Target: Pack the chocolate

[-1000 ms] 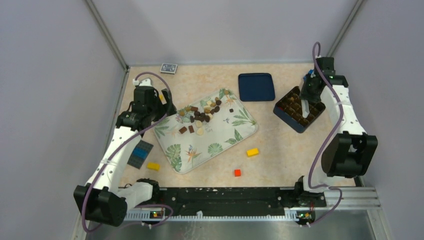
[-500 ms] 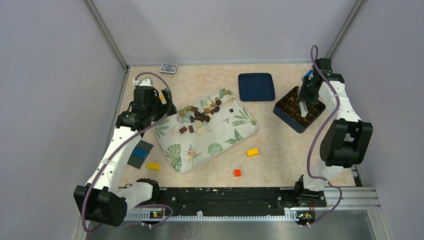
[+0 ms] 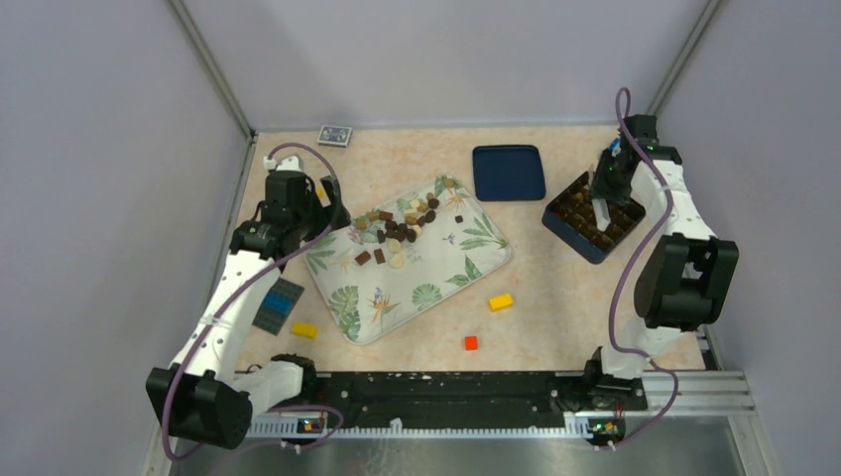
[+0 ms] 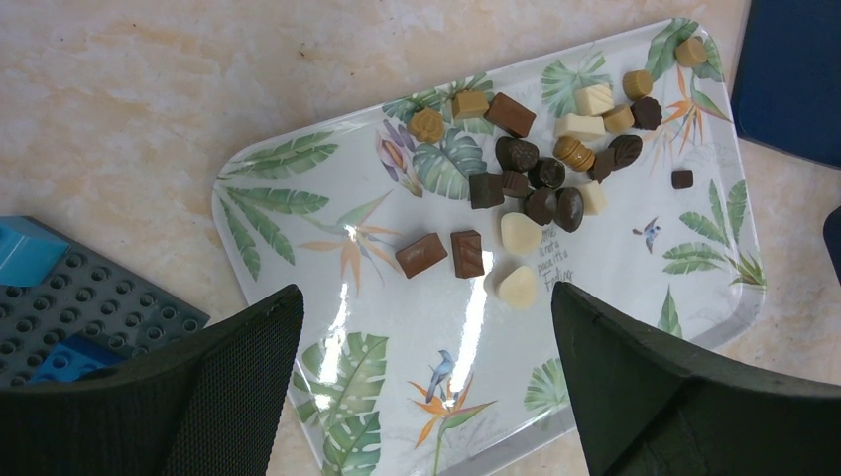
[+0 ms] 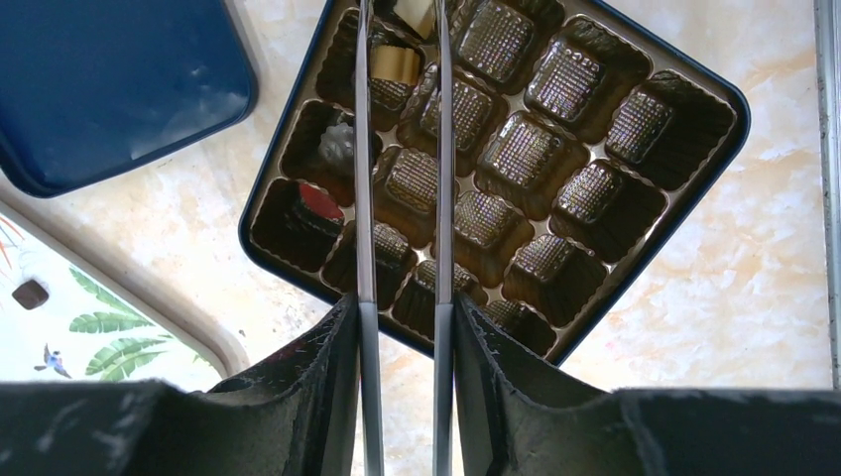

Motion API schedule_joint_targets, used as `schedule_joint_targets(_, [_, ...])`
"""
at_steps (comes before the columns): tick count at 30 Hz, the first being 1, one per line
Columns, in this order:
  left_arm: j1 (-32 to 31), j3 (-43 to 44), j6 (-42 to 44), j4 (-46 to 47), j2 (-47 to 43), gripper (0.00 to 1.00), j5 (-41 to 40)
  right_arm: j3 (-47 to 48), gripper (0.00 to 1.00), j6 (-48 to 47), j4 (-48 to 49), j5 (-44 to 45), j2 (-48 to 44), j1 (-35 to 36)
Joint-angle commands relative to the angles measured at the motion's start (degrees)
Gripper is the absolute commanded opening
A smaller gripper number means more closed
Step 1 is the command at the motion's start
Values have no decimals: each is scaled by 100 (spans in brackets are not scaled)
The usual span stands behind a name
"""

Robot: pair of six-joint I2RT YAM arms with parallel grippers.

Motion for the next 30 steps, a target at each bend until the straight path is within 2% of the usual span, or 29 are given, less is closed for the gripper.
schedule_joint_targets(1, [35, 193, -22, 199, -112, 99, 71, 70, 35, 37, 268, -49, -105, -22])
schedule_joint_targets(4, [35, 179, -25, 199, -130, 99, 63, 69, 34, 23, 246, -44, -170, -22])
schedule_joint_targets(9, [35, 165, -33, 190, -169, 99, 29, 115, 11, 4, 193, -268, -598, 23])
schedule_joint_targets(12, [35, 160, -33, 195, -158, 99, 19, 225, 5, -82, -35, -186, -872, 315])
schedule_joint_targets(14, [35, 152, -36, 193, -152, 99, 4, 261, 5, -127, -168, -125, -1083, 686])
schedule_joint_targets(17, [35, 151, -41, 208, -141, 99, -16, 133, 6, -186, -245, -87, -1304, 1641])
schedule_joint_targets(23, [35, 171, -25, 217, -101, 99, 9, -234, 10, 30, -335, 412, -1244, 3435])
schedule_joint_targets(30, [35, 148, -102, 234, -173, 99, 10, -333, 18, -143, 80, 194, -853, 4647])
